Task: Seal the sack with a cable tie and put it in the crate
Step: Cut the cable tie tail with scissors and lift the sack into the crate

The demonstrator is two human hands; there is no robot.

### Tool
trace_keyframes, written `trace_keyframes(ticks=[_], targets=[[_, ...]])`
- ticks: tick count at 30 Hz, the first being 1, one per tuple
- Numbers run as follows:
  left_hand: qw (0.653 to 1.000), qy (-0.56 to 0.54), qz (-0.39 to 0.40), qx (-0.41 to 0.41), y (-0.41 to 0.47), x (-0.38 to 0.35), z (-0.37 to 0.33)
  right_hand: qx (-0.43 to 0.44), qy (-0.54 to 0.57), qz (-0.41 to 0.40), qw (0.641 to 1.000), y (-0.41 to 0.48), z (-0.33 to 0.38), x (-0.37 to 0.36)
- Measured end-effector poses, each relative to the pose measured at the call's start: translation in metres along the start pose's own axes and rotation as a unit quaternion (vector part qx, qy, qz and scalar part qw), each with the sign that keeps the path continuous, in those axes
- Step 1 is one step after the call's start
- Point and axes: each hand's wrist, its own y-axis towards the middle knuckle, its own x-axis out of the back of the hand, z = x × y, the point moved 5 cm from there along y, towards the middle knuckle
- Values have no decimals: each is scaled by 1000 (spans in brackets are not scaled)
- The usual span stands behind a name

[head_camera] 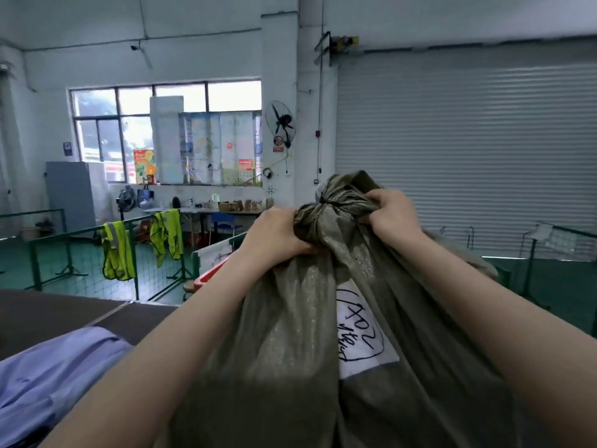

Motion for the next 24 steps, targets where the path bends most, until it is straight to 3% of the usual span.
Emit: trace_keyframes(ticks=[8,13,17,24], targets=[[998,-18,-47,-26,65,31,-29,-1,-8,-106,994,45,19,46],[988,73,-132,-30,94,71,-49,15,7,-117,993,78,52,79],[989,34,-140,-13,118,101,-56,45,26,-137,989,98,85,101],[974,-72,-216,-4,140,130,-64,94,39,-244,964,103,111,117]])
